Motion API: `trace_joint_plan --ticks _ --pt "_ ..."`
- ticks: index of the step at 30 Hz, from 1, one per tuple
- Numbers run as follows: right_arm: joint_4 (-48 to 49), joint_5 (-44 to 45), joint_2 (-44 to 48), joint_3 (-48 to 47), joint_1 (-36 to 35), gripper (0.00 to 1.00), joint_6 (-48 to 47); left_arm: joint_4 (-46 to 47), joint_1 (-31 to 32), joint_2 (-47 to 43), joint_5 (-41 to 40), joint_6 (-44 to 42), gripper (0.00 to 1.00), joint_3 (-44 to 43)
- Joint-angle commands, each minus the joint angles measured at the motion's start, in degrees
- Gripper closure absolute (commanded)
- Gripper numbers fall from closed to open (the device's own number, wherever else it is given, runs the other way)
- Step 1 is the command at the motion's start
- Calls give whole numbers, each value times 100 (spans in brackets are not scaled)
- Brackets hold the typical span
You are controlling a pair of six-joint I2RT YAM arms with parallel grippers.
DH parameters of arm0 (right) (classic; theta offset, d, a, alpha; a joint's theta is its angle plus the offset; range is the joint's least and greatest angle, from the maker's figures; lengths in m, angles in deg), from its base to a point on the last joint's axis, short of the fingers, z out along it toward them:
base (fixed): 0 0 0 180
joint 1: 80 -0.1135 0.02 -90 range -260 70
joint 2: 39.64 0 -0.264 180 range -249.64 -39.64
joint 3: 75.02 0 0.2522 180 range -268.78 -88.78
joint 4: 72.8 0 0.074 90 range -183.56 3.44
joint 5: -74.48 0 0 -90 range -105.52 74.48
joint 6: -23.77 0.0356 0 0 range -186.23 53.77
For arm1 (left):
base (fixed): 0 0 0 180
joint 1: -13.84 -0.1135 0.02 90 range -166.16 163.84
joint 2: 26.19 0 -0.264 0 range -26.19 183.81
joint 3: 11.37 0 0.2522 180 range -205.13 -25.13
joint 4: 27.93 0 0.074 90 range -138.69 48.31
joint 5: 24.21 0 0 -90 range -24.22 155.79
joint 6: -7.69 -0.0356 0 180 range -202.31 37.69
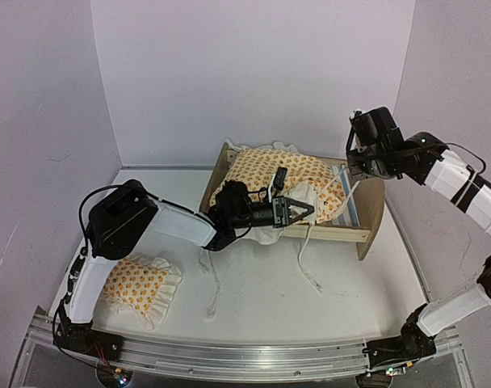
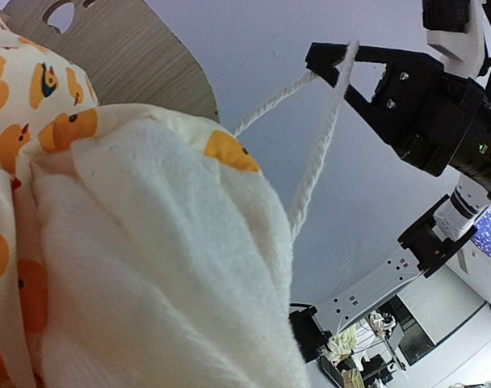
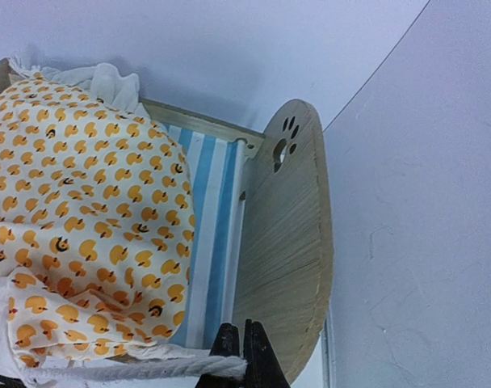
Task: Set up the pet bed
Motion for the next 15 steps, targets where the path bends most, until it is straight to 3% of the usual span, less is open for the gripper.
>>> trace_joint_plan --ticks 1,10,15 --pt "432 925 -126 -296 160 100 -615 174 -12 50 -125 -76 100 -296" --pt "1026 1381 -193 401 304 100 -1242 175 -7 150 -111 33 100 -385" --pt "1405 1026 -139 1066 533 100 -1095 180 -10 213 -58 57 100 -466"
